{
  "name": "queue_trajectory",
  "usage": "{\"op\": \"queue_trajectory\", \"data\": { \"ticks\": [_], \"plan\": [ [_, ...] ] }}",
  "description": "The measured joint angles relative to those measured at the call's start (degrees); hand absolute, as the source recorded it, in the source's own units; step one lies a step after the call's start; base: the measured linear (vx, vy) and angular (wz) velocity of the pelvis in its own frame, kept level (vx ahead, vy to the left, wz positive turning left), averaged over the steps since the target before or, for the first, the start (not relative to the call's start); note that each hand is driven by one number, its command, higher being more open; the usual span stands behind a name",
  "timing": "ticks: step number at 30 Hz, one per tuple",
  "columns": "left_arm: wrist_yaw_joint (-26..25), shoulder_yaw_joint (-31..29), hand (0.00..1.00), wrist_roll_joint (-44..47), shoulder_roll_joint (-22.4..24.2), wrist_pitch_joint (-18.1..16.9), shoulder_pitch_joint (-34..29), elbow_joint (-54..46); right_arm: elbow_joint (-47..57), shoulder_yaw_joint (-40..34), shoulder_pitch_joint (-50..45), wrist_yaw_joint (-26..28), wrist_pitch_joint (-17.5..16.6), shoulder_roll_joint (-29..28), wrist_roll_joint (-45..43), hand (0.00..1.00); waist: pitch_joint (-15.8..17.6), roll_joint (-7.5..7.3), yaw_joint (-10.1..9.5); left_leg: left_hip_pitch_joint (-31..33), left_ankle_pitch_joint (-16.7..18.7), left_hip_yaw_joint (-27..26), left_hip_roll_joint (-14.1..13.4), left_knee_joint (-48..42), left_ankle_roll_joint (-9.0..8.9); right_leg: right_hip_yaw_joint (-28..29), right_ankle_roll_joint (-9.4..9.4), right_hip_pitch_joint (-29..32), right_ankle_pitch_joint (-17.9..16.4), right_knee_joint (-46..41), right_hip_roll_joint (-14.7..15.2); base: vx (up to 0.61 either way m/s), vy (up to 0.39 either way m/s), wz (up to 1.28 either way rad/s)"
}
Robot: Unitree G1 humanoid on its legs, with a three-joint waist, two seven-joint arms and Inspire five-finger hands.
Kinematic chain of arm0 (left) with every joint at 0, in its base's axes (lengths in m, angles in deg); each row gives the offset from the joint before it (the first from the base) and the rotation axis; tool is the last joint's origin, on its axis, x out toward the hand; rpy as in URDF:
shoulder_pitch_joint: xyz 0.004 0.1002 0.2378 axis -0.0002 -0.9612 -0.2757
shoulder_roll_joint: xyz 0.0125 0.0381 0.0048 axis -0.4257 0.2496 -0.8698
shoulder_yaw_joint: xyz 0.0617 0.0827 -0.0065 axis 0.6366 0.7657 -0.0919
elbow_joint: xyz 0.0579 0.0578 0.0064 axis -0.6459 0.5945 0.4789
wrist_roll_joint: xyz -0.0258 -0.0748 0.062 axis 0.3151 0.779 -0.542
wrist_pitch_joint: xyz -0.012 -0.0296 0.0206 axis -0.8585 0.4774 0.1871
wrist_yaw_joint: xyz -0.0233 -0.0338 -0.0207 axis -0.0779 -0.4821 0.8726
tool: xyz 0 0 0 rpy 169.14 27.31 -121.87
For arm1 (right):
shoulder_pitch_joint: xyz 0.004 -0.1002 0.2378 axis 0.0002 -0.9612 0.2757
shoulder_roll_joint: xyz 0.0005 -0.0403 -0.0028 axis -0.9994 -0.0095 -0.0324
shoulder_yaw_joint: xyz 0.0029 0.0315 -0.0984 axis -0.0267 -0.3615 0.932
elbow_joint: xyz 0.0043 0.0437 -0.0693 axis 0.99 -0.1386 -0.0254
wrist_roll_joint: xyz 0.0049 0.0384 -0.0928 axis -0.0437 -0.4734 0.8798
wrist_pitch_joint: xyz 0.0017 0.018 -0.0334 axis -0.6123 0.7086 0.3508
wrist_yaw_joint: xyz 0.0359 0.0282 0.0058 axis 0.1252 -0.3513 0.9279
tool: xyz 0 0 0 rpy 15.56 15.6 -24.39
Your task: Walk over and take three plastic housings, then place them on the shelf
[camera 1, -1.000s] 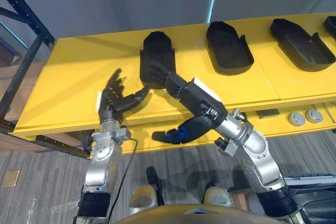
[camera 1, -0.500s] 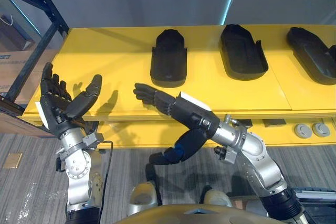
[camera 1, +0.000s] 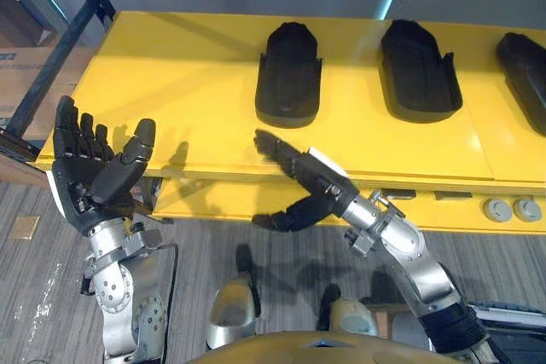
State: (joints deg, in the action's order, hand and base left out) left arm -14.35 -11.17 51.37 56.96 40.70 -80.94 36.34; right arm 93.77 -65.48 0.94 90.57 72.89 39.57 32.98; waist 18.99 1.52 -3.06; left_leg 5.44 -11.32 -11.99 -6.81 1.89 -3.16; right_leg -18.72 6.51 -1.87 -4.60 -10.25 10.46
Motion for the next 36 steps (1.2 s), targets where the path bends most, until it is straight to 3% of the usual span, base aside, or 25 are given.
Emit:
{"op": "queue_trajectory", "data": {
  "ticks": [16,31,36],
  "plan": [
    [-0.07,-0.33,1.0,1.75,0.23,0.04,0.86,0.01,-4.44,-6.17,8.09,-6.63,-1.83,-2.96,0.09,1.0,4.55,0.58,-1.37,3.18,-0.11,2.55,-0.33,-1.92,-0.4,-2.0,-0.86,3.63,-4.0,-6.71,0.63,0.01,-0.032,0.07],
    [0.46,-0.82,1.0,1.75,1.45,0.05,1.04,0.02,-6.82,-6.94,11.6,-7.44,-2.17,-4.46,1.83,1.0,5.93,0.54,-1.5,3.5,1.07,3.18,-0.05,-3.75,-0.24,-2.73,-1.05,3.79,-5.67,-8.8,1.44,0.0,-0.011,0.03],
    [1.57,-1.27,1.0,1.76,1.45,0.05,1.01,0.01,-6.75,-6.92,11.6,-3.02,-2.17,-4.58,1.47,1.0,5.95,0.48,-1.45,3.49,1.05,3.01,-0.07,-3.76,-0.27,-2.64,-0.97,3.6,-5.6,-8.68,1.42,0.01,-0.003,-0.01]
  ]
}}
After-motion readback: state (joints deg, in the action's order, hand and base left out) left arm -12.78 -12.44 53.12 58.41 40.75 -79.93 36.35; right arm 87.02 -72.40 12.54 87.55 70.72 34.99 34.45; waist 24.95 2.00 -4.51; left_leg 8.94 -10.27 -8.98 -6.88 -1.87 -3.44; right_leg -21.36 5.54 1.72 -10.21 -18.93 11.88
